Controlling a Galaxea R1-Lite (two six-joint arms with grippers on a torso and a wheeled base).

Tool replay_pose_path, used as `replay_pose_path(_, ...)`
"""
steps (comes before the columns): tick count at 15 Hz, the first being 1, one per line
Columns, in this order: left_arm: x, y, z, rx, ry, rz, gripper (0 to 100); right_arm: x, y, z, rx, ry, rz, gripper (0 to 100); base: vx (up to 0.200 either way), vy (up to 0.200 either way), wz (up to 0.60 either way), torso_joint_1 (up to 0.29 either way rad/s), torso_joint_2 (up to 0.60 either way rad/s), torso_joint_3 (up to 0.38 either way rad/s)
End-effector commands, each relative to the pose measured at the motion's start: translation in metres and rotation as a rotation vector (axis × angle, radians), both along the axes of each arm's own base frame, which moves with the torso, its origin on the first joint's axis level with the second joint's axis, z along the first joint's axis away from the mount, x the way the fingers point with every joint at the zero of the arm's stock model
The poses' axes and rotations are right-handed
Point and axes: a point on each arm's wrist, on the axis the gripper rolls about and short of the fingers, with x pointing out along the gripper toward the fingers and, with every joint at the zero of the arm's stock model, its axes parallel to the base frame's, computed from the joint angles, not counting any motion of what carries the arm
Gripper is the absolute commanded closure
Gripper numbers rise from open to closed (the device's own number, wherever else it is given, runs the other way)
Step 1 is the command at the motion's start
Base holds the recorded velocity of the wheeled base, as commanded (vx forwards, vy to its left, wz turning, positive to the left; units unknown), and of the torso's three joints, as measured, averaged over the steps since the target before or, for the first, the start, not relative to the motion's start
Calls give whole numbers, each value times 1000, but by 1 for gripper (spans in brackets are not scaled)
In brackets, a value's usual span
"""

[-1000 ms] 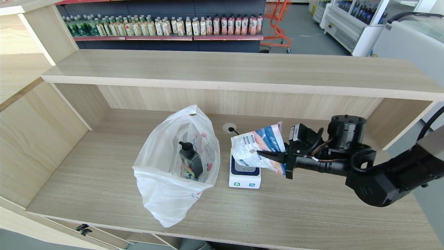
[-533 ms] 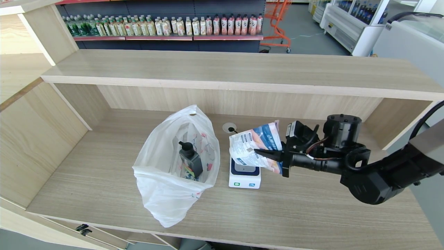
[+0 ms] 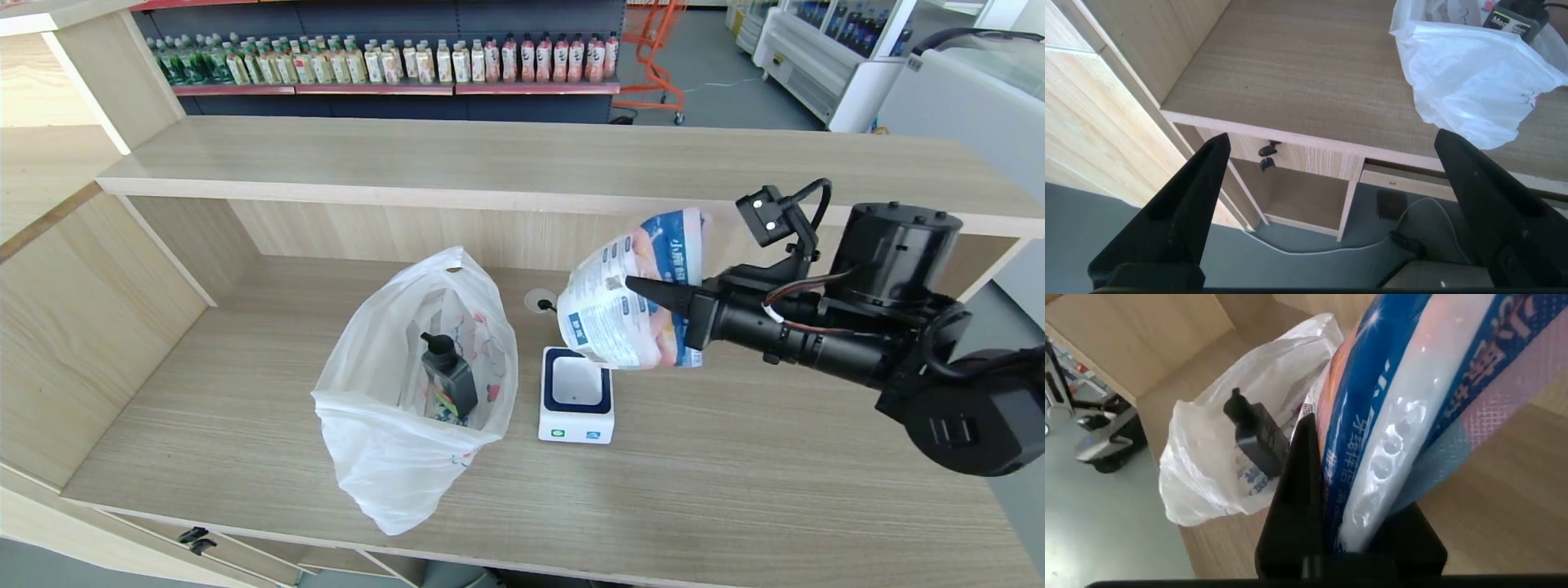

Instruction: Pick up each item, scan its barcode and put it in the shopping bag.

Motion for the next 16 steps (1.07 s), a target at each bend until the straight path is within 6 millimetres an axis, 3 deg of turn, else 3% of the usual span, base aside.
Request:
replay_pose_path(1,0,0,0,0,0,1,0,-43,-17,37,109,141,-81,100,0,0,0,0,0,0)
replay_pose_path(8,0,0,0,0,0,1,0,-42,-30,31,144,199,-146,100,0,0,0,0,0,0)
replay_pose_path(16,0,0,0,-6,-1,1,0,-40,-29,30,173,233,-150,100,0,200,0,2,4,3)
